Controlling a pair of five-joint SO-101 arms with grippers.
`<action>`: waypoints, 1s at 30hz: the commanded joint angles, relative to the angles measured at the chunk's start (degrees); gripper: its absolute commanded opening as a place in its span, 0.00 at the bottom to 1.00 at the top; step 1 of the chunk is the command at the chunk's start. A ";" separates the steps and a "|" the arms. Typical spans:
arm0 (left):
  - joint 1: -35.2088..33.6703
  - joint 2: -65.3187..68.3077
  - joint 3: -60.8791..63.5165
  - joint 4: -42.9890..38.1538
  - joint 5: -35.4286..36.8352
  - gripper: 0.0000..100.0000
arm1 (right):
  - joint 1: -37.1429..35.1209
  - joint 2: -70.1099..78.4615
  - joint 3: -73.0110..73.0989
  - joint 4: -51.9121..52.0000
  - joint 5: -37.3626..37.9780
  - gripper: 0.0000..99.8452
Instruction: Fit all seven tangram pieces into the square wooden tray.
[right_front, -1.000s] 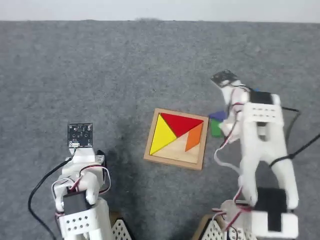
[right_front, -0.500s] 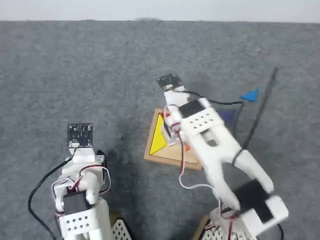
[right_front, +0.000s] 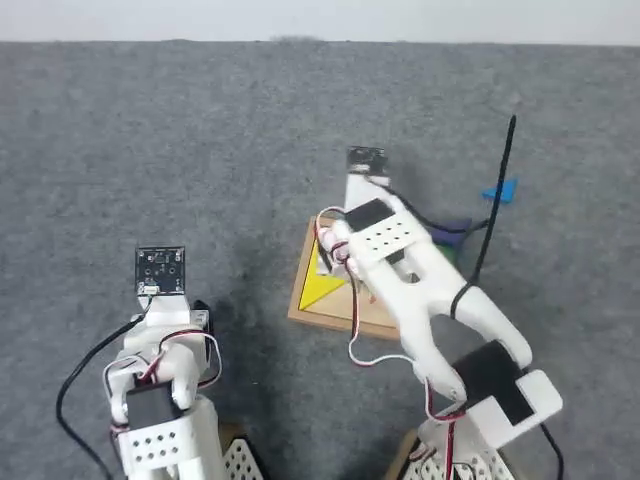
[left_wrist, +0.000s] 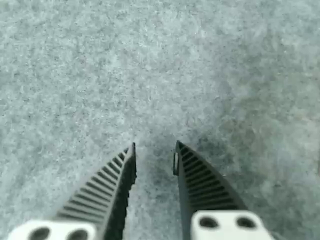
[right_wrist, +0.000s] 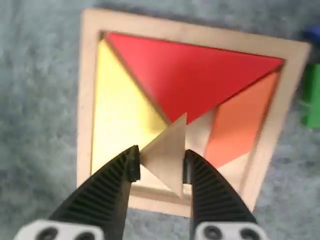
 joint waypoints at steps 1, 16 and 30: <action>-0.18 0.09 -0.48 0.35 -0.62 0.12 | 1.80 -0.40 -2.99 -0.92 -1.49 0.17; -0.18 0.09 -0.48 0.35 -0.62 0.12 | 4.62 -7.52 -4.66 -0.84 18.73 0.00; -0.18 0.09 -0.48 0.35 -0.62 0.12 | 7.08 -26.07 23.74 -15.43 44.31 0.01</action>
